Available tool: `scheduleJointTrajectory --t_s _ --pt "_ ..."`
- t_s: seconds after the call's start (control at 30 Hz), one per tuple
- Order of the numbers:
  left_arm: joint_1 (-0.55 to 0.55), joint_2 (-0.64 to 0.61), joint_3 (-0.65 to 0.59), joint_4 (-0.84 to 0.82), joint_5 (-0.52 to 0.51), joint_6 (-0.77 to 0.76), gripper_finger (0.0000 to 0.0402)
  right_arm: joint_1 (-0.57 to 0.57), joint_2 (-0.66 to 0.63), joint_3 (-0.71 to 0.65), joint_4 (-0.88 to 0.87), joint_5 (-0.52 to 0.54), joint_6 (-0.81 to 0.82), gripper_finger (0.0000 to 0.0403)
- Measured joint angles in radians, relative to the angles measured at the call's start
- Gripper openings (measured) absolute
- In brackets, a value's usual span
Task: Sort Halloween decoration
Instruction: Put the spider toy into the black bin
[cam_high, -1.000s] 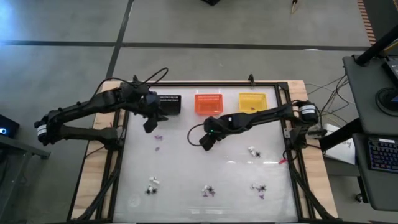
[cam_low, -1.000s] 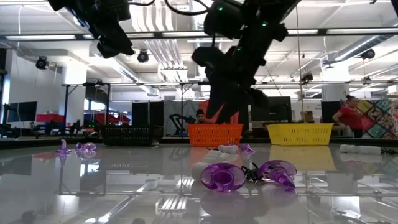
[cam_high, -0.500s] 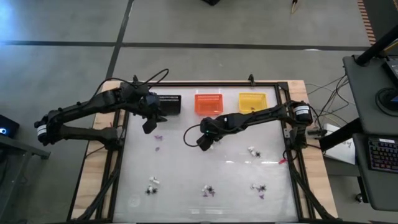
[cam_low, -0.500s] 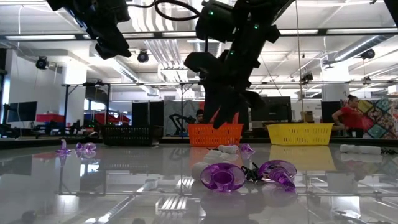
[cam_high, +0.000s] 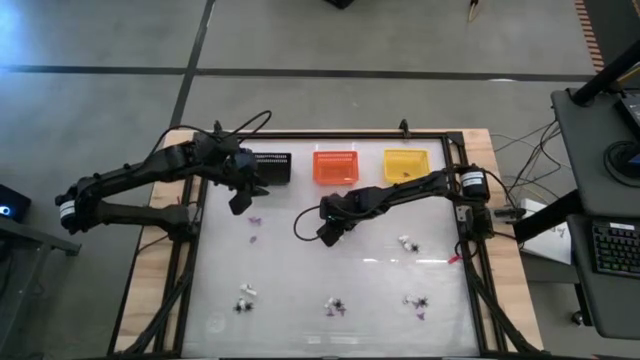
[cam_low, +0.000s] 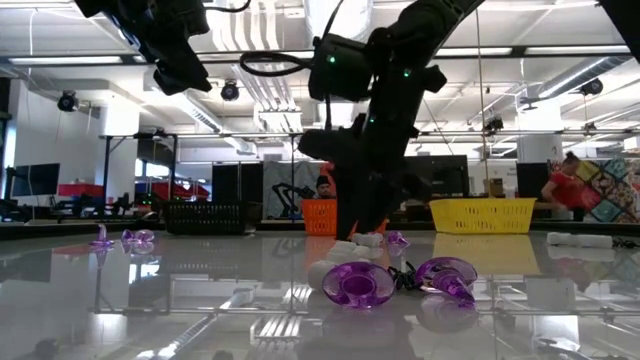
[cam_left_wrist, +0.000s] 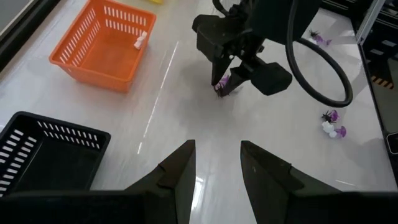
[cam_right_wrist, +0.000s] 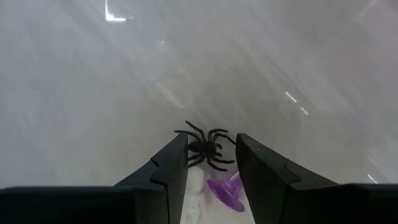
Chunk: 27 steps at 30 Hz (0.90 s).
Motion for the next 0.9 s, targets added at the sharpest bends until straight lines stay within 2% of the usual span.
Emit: scheduleJointTrajectory --t_s 0.3,0.4,0.6,0.9 --pt "0.000 0.001 -0.009 -0.001 0.000 0.008 0.0110 -0.002 0.042 0.003 0.004 0.002 0.013 0.0120" --pt "0.000 0.001 -0.009 -0.001 0.000 0.014 0.0110 -0.013 0.043 0.003 0.002 -0.001 0.018 0.0097" --pt "0.000 0.002 -0.009 -0.001 0.000 0.015 0.0110 -0.027 0.044 0.002 0.011 -0.014 0.019 0.0021" --pt "0.000 0.002 -0.009 -0.002 0.000 0.015 0.0110 -0.029 0.000 -0.003 0.006 -0.008 0.019 0.0009"
